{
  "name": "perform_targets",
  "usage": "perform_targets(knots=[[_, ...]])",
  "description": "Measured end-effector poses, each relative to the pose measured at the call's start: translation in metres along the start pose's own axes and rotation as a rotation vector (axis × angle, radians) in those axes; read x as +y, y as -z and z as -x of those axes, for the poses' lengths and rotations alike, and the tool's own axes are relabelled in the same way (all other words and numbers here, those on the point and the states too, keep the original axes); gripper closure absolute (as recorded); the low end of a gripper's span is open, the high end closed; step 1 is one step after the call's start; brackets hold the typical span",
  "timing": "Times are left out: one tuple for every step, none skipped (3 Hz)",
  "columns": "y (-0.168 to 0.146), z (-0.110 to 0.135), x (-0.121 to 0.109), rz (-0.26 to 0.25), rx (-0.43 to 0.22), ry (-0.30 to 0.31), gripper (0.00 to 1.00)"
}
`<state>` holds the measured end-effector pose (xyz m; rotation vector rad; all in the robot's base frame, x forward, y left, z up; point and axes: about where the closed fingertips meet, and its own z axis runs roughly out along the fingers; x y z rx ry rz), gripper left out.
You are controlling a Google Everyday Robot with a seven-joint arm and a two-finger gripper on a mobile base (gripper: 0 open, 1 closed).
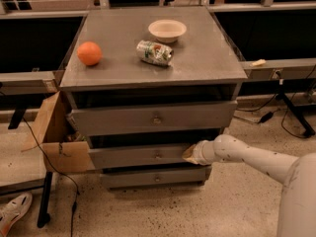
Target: Close middle drawer
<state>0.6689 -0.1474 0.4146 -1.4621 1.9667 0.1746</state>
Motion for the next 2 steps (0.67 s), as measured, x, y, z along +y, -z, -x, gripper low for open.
perform_targets(knots=[[0.006,-0.011,0.01,-0.024,0.003,-0.066,1.0],[0.012,-0.021,0.017,-0.052,-0.01,-0.125,1.0]])
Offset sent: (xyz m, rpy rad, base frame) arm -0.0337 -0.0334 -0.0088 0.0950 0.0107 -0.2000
